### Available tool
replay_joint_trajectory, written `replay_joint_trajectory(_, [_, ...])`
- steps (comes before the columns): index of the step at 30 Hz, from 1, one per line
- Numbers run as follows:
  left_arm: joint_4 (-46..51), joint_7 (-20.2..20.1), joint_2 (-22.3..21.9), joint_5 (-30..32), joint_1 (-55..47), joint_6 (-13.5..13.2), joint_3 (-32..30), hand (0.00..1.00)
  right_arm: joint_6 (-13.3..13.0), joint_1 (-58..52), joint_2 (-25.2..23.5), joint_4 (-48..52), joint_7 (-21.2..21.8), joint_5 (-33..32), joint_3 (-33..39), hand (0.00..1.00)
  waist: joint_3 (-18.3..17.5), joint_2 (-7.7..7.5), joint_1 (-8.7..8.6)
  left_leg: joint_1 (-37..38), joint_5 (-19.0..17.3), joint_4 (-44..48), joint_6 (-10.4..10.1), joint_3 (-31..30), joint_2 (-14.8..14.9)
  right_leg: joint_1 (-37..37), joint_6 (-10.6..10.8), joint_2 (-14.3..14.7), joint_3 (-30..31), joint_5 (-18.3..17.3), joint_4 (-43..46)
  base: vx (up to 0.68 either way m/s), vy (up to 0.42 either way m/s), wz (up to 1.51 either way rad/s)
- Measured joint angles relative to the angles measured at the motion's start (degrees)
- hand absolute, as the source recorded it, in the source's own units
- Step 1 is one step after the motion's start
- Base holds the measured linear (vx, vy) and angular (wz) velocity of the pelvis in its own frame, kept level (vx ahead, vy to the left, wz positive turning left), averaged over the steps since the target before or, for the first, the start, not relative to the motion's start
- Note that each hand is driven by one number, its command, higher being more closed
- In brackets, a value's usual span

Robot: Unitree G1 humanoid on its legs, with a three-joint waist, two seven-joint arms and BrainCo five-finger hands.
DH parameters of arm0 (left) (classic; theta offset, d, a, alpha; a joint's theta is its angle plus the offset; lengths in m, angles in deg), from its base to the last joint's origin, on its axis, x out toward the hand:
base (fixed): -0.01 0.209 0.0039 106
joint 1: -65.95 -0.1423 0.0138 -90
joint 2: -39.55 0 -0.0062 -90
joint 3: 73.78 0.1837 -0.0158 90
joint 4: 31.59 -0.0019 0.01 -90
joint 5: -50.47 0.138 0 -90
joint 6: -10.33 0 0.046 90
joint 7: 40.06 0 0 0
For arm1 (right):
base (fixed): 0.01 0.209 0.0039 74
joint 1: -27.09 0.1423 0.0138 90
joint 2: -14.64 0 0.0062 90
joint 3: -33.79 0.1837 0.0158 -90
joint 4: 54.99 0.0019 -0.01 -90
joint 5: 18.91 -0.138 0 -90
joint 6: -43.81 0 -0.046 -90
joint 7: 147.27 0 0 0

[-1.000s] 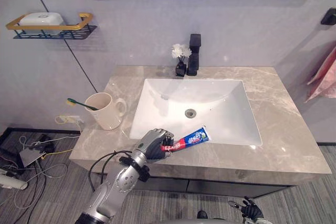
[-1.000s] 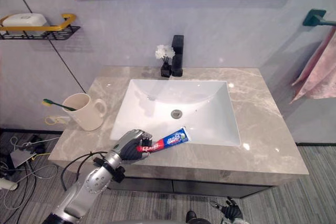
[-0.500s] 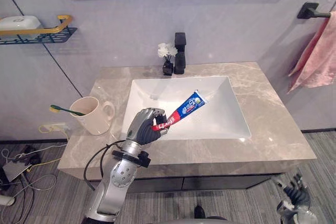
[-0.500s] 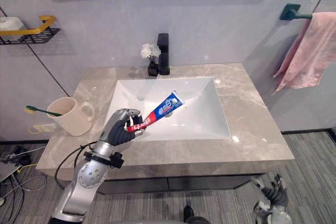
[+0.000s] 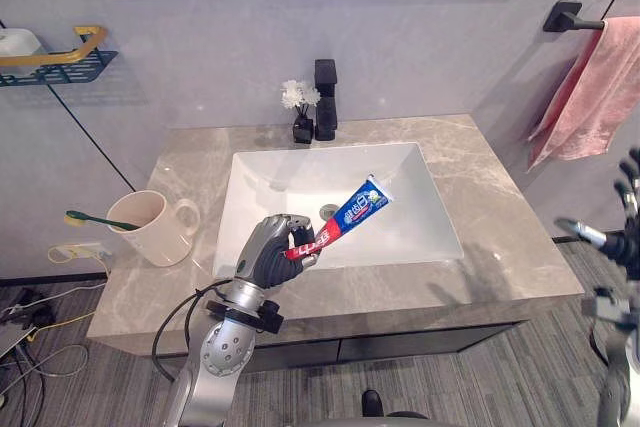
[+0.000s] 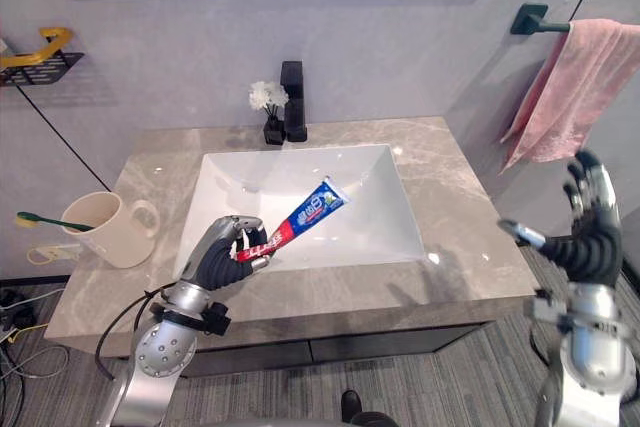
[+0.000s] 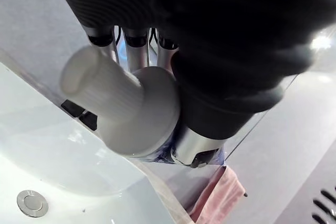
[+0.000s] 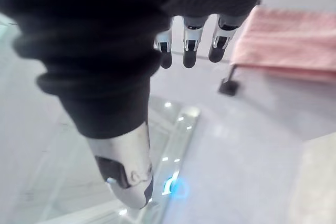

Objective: Organize washtable

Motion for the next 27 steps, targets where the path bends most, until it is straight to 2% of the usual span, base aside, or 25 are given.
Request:
replay_joint_trajectory(2, [0.8, 0.0, 0.0, -0.2, 0.3, -0.1, 1.2, 1.0, -0.3, 2.3, 0.0, 0.0, 0.1, -3.3, -5.8, 0.0, -0.1, 0.18, 0.35, -0.6, 0.0, 0.5, 0.0, -1.2, -0.2, 0.2, 0.0, -0.3, -1.1, 0.0, 0.0, -0.02, -0.002, 0.34])
replay_joint_trajectory(4, [1.3, 0.2, 0.0, -0.8, 1.1, -0.1, 2.4, 1.0, -0.3, 4.0, -0.4, -0.7, 0.2, -6.2, -10.6, 0.0, -0.2, 0.36, 1.42, -0.6, 0.2, 0.6, 0.3, -2.3, -0.4, 0.6, 0.0, -0.5, -1.9, 0.0, 0.0, -0.02, 0.0, 0.32])
replay_joint_trajectory(6, [1.3, 1.2, -0.3, -1.6, 2.6, -0.1, 2.9, 1.0, -0.2, 5.2, -2.0, -2.0, 0.6, -10.8, -16.2, 0.0, -0.2, 0.38, 2.11, -0.7, 0.7, 0.6, 0.6, -3.6, -0.7, 1.1, 0.0, -1.0, -3.3, 0.0, 0.0, -0.04, 0.002, 0.29])
replay_joint_trajectory(9, [1.4, 2.8, -0.7, -1.8, 3.3, -0.1, 3.2, 1.0, 0.6, 5.1, -4.8, -3.4, 0.6, -13.7, -20.7, 0.0, -0.2, 0.37, 2.79, -0.7, 1.1, 0.6, 0.9, -4.5, -1.2, 1.6, 0.0, -1.5, -4.5, 0.0, 0.0, -0.06, 0.018, 0.21])
replay_joint_trajectory(18, [1.4, 7.1, -1.7, -1.8, 4.1, 0.1, 3.7, 1.0, 2.7, 5.1, -9.0, -7.5, 2.0, -16.2, -28.6, 0.0, -0.6, -0.18, 2.91, -1.5, 1.8, 0.3, 1.1, -5.7, -1.8, 1.5, 0.1, -2.3, -6.0, 0.0, -0.2, -0.04, 0.009, 0.09])
replay_joint_trajectory(27, [1.4, 9.2, -3.8, -1.8, 6.3, 0.6, 4.1, 1.0, 3.0, 4.9, -11.2, -12.3, 2.8, -20.8, -32.6, 0.0, -0.9, -0.7, 2.89, -1.5, 2.1, 0.3, 1.1, -6.0, -1.8, 1.4, 0.1, -2.3, -6.2, 0.1, 0.0, 0.0, 0.0, 0.0])
